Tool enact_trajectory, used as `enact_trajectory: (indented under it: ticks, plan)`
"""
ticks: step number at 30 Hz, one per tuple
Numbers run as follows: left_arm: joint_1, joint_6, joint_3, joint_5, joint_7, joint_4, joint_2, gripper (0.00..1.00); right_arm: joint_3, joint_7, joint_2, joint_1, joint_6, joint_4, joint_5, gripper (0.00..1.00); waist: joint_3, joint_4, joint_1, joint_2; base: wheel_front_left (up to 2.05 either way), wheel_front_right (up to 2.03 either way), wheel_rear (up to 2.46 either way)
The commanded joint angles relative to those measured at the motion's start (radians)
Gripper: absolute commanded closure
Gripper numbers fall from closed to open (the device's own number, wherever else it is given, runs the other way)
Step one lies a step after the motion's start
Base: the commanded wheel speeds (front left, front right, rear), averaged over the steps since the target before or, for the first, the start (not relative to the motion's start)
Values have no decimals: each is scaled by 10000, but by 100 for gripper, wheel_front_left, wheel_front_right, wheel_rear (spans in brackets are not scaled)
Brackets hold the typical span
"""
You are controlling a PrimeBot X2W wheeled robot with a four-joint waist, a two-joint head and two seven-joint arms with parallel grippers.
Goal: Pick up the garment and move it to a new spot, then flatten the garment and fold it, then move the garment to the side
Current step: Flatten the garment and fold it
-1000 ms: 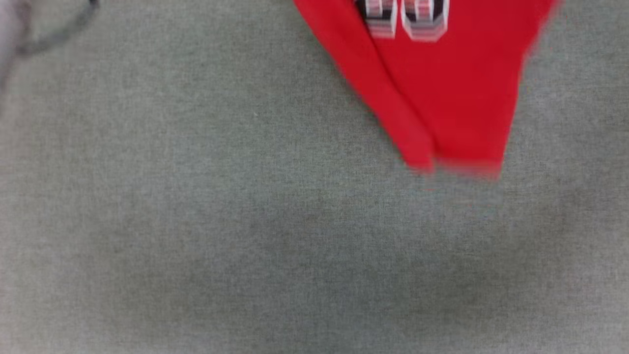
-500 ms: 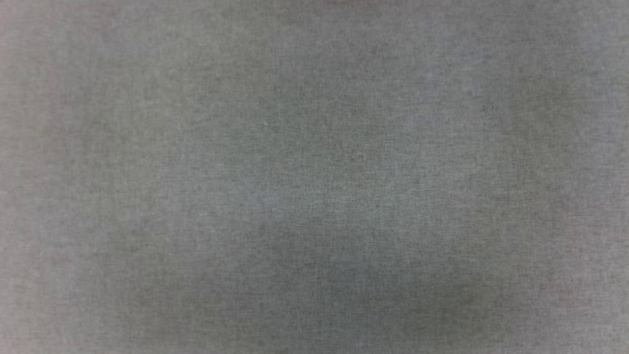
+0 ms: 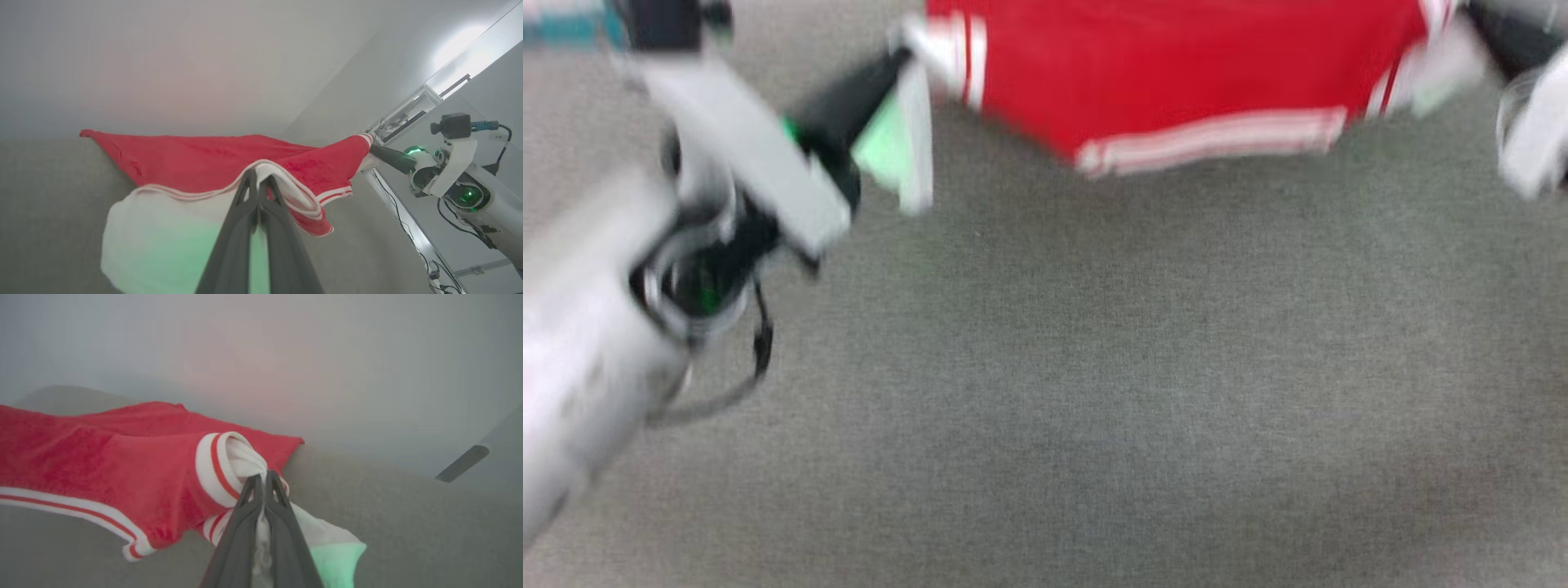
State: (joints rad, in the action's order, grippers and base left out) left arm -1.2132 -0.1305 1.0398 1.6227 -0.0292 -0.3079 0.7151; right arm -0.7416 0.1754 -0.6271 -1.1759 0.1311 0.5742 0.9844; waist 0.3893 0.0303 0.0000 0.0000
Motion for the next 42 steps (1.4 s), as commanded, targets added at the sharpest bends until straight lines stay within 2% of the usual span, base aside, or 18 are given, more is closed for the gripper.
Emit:
enact_trajectory:
  ticks: [1,6,11,16,20,26,30,36,42]
  plan:
    - [602,18,64,78,-4,534,368,100,4,397,-465,699,-7,-702,238,100,-346,10,0,0,0,0,0]
    - [2311,18,714,-195,-98,2168,1392,100,446,1672,-1928,3113,-7,-2979,999,100,-839,24,0,0,0,0,0]
    - [3780,18,1178,-156,-399,3236,2105,100,1281,2538,-3061,5523,-7,-4730,1493,100,-1234,164,0,0,0,0,0]
    - [4769,18,1555,-329,-696,3768,2642,100,2228,3139,-3755,7776,-8,-6107,1616,100,-1500,238,0,0,0,0,0]
    - [5467,18,1877,-500,-710,4292,3017,100,3008,3566,-3861,9523,-7,-7023,1595,100,-1669,248,0,0,0,0,0]
    - [6374,18,2081,-587,-923,5093,3614,100,4454,4278,-3521,11846,-7,-8081,1408,100,-1782,204,0,0,0,0,0]
    - [6733,18,2187,-966,-879,5080,3700,100,5535,4726,-2910,12879,-7,-8551,1008,100,-1723,222,0,0,0,0,0]
    - [6702,28,2275,-1331,-465,4314,2723,100,5877,5863,-1936,13222,-7,-8829,-106,100,-1471,327,0,0,0,0,0]
    - [6759,23,2326,-1661,-242,2773,1438,100,5030,6582,-1244,12697,-7,-8376,-1028,100,-1251,372,0,0,0,0,0]
